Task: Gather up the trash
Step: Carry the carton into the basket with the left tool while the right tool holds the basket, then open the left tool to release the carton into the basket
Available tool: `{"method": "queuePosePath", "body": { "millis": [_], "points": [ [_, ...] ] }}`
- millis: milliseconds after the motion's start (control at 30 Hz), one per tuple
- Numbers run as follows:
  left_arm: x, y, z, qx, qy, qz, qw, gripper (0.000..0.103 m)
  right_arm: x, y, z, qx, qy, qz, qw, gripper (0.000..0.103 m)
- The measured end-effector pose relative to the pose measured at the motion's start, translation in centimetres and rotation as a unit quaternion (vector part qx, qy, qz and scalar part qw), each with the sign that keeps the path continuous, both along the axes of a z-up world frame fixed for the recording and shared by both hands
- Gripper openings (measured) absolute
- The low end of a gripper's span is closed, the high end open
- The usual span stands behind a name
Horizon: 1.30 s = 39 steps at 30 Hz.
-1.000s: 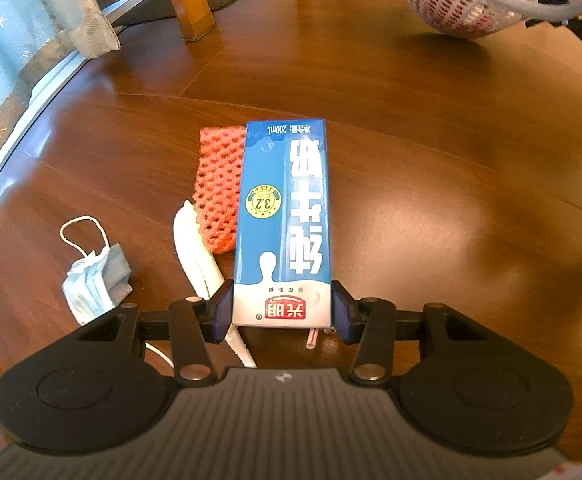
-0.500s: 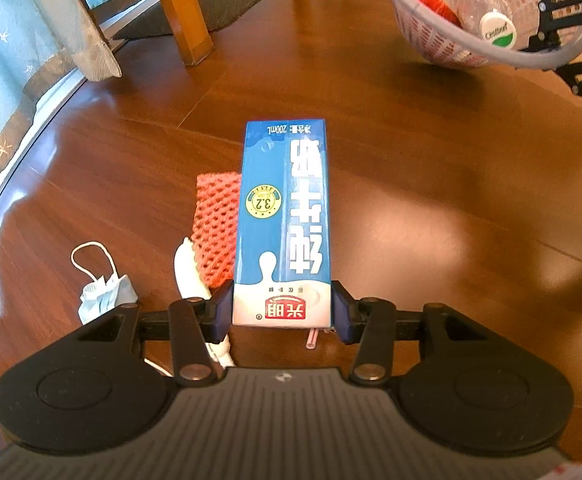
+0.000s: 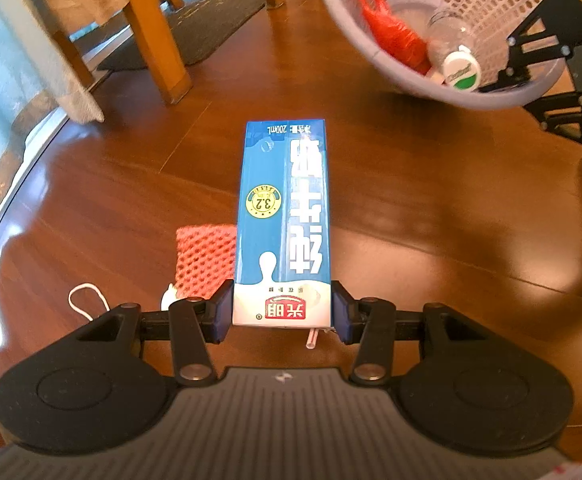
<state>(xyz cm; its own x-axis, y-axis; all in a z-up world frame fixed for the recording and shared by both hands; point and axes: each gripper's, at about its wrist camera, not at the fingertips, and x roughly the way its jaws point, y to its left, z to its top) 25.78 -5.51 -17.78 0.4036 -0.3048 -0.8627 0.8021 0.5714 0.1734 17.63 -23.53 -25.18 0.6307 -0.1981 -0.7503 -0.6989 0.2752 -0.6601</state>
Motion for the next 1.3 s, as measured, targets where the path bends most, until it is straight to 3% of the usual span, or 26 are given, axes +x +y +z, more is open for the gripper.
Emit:
{"method": "queuePosePath", "body": {
  "millis": [533, 867, 1067, 1133, 1300],
  "points": [
    [-0.9, -6.6, 6.0, -0.018, -0.035, -0.091, 0.9951, 0.044, 0.0, 0.4, -0.4, -0.012, 0.003, 0.013, 1.0, 0.0],
    [-0.4, -14.0, 6.9, -0.019, -0.055, -0.15, 0.987, 0.044, -0.2, 0.4, -0.5, -0.009, 0.002, 0.015, 1.0, 0.0],
    [0.3, -17.8, 7.1, -0.058, -0.063, -0.162, 0.9831, 0.045, 0.0, 0.4, -0.7, -0.006, 0.001, 0.013, 1.0, 0.0],
    [0.9, -18.7, 6.9, -0.076, -0.064, -0.153, 0.9832, 0.056, 0.0, 0.4, -0.7, -0.005, 0.002, 0.011, 1.0, 0.0],
    [1.4, -17.9, 8.0, -0.095, -0.078, -0.134, 0.9834, 0.057, 0.0, 0.4, -0.5, 0.0, 0.002, 0.008, 1.0, 0.0]
  ]
}}
